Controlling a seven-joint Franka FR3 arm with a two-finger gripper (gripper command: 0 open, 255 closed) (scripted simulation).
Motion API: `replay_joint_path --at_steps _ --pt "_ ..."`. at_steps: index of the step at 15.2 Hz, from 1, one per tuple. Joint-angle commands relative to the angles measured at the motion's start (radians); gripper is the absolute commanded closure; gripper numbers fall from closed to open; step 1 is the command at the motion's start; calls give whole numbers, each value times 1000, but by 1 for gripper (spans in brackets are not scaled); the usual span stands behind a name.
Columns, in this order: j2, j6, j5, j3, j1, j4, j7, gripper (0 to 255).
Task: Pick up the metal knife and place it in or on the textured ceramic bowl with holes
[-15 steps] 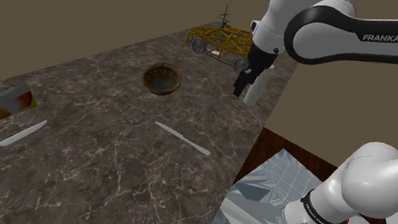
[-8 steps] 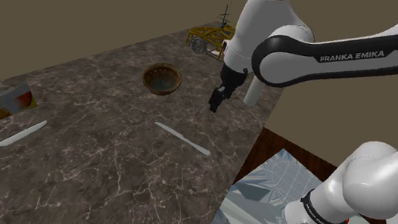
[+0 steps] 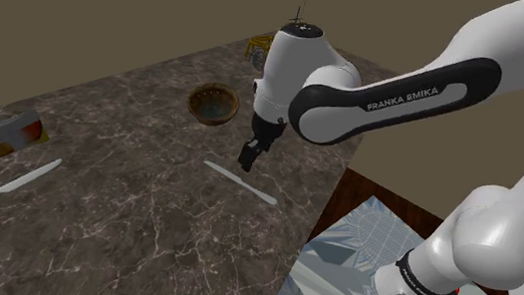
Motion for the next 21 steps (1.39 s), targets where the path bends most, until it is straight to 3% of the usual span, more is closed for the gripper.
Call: replay_joint_path --at_steps 1,11,18,19,21 --pt "71 33 -22 20 8 31 29 0" --pt "202 150 -97 28 18 30 91 0" --pt "202 150 -97 28 18 30 91 0" --pt "202 150 -97 28 18 30 91 255" --pt "202 152 -98 28 18 28 92 255"
